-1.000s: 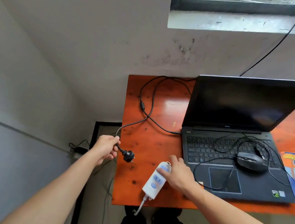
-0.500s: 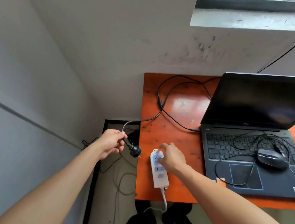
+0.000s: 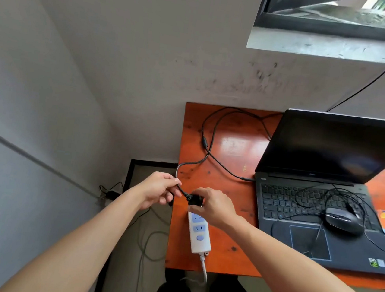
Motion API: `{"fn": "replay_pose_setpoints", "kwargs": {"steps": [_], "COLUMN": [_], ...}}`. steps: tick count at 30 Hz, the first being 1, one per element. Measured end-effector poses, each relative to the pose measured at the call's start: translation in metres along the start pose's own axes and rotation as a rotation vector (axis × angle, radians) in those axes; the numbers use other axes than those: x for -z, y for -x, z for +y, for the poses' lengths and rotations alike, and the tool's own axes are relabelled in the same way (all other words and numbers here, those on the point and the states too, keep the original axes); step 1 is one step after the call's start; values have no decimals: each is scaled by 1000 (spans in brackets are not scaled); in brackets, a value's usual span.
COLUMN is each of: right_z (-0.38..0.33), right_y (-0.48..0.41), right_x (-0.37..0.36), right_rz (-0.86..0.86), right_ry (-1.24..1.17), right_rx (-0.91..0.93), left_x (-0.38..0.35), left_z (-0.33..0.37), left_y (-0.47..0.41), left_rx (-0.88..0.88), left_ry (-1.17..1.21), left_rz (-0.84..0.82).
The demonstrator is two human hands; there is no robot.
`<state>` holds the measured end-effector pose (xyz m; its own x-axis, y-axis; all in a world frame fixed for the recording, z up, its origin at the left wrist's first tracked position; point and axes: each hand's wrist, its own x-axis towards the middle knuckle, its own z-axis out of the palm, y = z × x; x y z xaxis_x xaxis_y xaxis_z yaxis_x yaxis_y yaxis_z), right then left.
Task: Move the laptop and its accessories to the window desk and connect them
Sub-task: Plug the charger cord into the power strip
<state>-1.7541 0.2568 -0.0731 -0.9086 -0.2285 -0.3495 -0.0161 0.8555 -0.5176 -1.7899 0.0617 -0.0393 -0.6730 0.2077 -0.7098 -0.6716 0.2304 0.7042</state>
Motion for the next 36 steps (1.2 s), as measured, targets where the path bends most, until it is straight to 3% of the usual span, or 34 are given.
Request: {"fn": "replay_pose_setpoints", "kwargs": {"steps": [4, 8, 11, 13, 17, 20, 23, 27, 36], "right_z": [25, 50, 64, 74, 84, 91, 95, 97, 75], "right_y": [-6, -10, -10, -10, -12, -16, -19, -22, -23], "right_x": [24, 39, 40, 41, 51, 61, 65, 59, 33], "right_rz": [-40, -58, -36, -64, -113, -294, -428, -447, -356], "right_ry": [-16, 143, 78, -37, -527, -736, -840, -744, -410], "right_rx": [-89, 11, 57, 47, -128, -266, -375, -330, 53], "left_x": [-10, -43, -77, -104, -149, -170, -170, -161, -162], "left_z": [-21, -60, -82, -94, -110, -120, -118, -123, -152], "left_y": [-1, 1, 1, 1, 6, 7, 1, -1, -3], "left_rx": [32, 141, 195, 243, 277, 258, 163, 58, -17], "left_ry": [-160, -387, -530, -626, -775, -841, -920, -966, -925], "left_rz": [209, 304, 333, 375, 521, 595, 545, 530, 725]}}
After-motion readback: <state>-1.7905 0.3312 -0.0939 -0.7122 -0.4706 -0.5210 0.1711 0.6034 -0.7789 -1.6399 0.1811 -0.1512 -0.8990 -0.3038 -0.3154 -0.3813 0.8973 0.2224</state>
